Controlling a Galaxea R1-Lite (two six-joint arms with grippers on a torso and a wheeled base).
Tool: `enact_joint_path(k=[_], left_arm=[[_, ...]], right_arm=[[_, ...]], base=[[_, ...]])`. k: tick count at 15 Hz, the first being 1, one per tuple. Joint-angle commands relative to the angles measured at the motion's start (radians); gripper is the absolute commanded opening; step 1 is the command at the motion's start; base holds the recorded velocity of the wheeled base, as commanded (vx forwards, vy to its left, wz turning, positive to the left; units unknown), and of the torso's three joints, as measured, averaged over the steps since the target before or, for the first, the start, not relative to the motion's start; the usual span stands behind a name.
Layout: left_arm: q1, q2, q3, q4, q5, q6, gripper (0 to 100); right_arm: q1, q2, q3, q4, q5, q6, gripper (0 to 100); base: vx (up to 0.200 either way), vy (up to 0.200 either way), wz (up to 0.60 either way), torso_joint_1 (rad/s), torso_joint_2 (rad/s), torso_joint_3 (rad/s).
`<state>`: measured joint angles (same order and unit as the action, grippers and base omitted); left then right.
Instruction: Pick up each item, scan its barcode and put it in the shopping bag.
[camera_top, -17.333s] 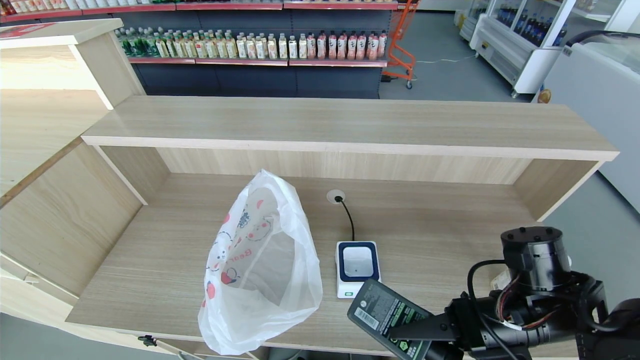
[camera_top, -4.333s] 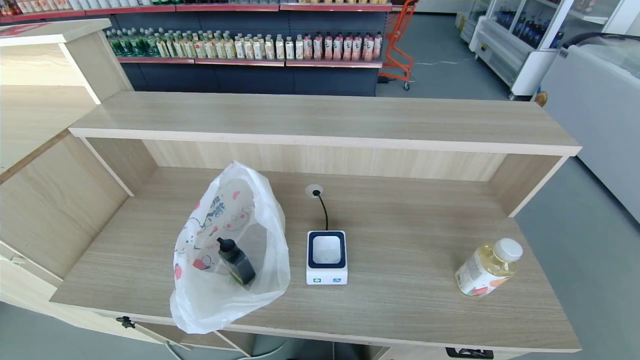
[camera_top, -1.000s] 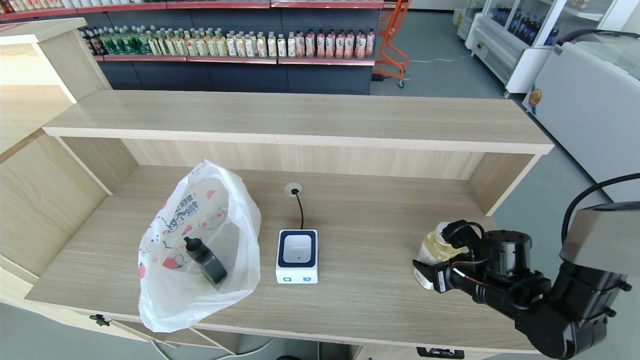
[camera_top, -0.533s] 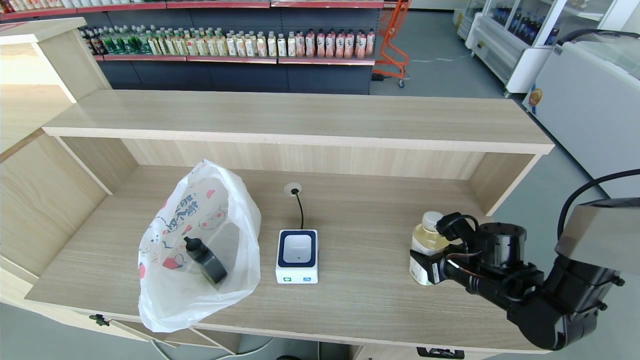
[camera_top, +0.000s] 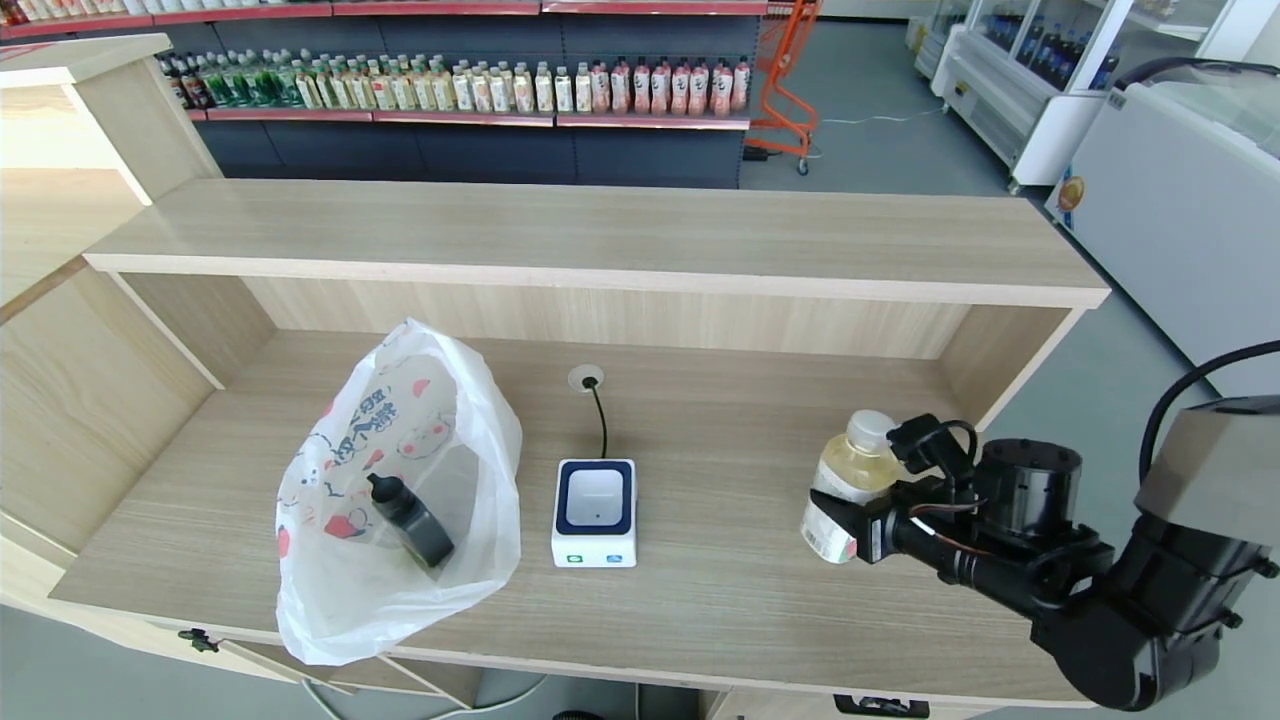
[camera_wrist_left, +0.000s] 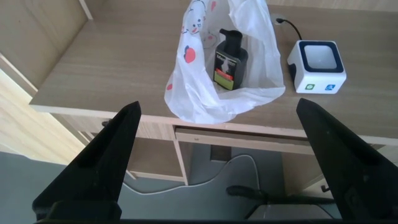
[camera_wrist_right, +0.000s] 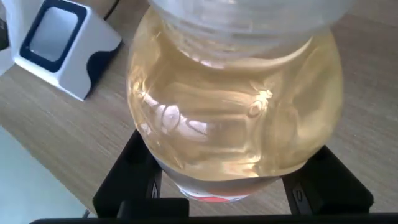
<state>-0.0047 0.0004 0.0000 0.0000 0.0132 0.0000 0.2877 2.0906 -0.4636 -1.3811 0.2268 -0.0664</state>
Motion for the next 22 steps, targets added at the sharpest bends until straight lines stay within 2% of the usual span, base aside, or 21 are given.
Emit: enact_joint_path(k=[1, 2, 4, 7, 10, 13, 22], left_arm=[[0.0, 0.0, 0.0, 0.0, 0.001, 0.0, 100], [0.0, 0.0, 0.0, 0.0, 0.001, -0.002, 100], [0.0, 0.0, 0.0, 0.0, 0.001, -0.002, 100], [0.0, 0.0, 0.0, 0.0, 0.001, -0.002, 100], [0.0, 0.0, 0.0, 0.0, 0.001, -0.002, 100], [0.0, 0.0, 0.0, 0.0, 0.001, 0.0, 100], [0.0, 0.0, 0.0, 0.0, 0.001, 0.0, 100]], right_arm=[[-0.004, -0.115, 0.019, 0.0, 0.094, 0.046, 0], [-0.018, -0.273, 0.068, 0.042, 0.335, 0.168, 0], [0.019, -0.394, 0.105, 0.099, 0.456, 0.301, 0], [0.171, -0.498, 0.103, 0.181, 0.46, 0.421, 0], [0.298, -0.492, 0.103, 0.192, 0.45, 0.454, 0], [0.332, -0.478, 0.102, 0.203, 0.451, 0.456, 0], [0.331, -0.449, 0.105, 0.201, 0.45, 0.453, 0]], base=[[0.0, 0.0, 0.0, 0.0, 0.0, 0.0], [0.0, 0.0, 0.0, 0.0, 0.0, 0.0], [0.0, 0.0, 0.0, 0.0, 0.0, 0.0], [0.0, 0.0, 0.0, 0.0, 0.0, 0.0], [0.0, 0.0, 0.0, 0.0, 0.0, 0.0], [0.0, 0.0, 0.0, 0.0, 0.0, 0.0], [0.0, 0.0, 0.0, 0.0, 0.0, 0.0]])
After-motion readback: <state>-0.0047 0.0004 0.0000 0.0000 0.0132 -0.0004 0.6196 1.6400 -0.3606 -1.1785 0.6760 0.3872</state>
